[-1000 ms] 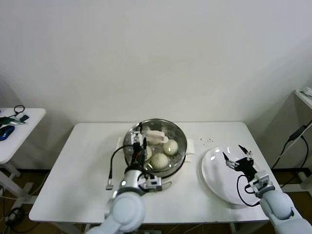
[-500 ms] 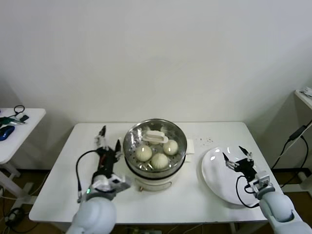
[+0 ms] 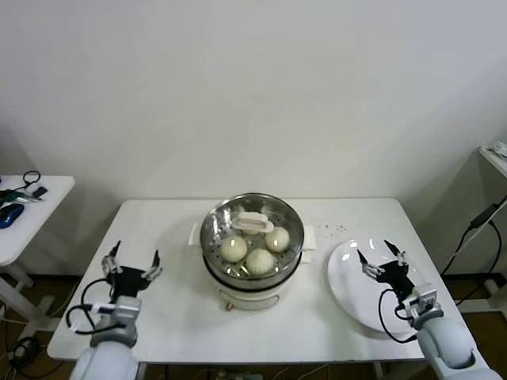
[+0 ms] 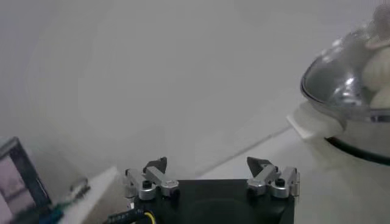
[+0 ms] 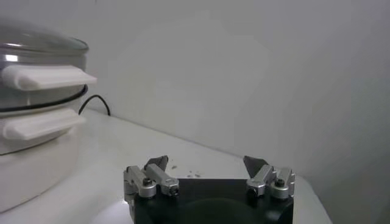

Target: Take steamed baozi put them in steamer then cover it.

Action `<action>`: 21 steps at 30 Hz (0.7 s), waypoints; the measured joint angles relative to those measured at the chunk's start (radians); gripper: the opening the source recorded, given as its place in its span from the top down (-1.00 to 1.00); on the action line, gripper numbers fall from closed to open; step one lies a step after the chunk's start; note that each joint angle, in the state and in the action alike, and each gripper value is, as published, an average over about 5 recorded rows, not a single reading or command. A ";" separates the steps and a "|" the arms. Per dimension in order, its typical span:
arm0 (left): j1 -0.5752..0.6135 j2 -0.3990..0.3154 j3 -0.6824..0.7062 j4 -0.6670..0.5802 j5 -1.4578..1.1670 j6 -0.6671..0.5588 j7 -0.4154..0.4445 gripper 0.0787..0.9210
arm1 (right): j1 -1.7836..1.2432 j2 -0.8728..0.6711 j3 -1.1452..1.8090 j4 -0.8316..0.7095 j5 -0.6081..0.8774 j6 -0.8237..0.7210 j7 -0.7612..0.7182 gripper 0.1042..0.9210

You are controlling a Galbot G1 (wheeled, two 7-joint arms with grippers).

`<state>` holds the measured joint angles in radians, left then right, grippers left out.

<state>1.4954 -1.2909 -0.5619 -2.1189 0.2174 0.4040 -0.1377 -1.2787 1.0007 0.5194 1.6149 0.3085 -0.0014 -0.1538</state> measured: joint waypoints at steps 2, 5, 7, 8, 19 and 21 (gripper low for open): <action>0.022 -0.016 -0.029 0.018 -0.055 -0.062 -0.002 -0.77 | -0.006 0.004 0.004 0.003 0.000 0.003 -0.003 -0.76; 0.049 -0.037 -0.061 0.041 -0.123 -0.142 -0.003 -0.77 | -0.015 0.009 0.010 0.010 0.000 0.006 -0.006 -0.76; 0.062 -0.050 -0.078 0.055 -0.160 -0.188 -0.002 -0.77 | -0.021 0.013 0.014 0.016 0.003 0.006 -0.006 -0.76; 0.067 -0.056 -0.086 0.060 -0.177 -0.210 -0.001 -0.77 | -0.024 0.015 0.015 0.020 0.005 0.006 -0.007 -0.76; 0.100 -0.088 -0.133 0.087 -0.281 -0.352 0.018 -0.77 | -0.045 0.028 0.030 0.040 0.022 0.009 -0.012 -0.76; 0.104 -0.091 -0.138 0.089 -0.290 -0.366 0.023 -0.77 | -0.046 0.030 0.031 0.041 0.023 0.010 -0.014 -0.76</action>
<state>1.5995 -1.3820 -0.6996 -2.0297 -0.0727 0.0384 -0.1147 -1.3244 1.0308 0.5502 1.6559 0.3318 0.0091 -0.1680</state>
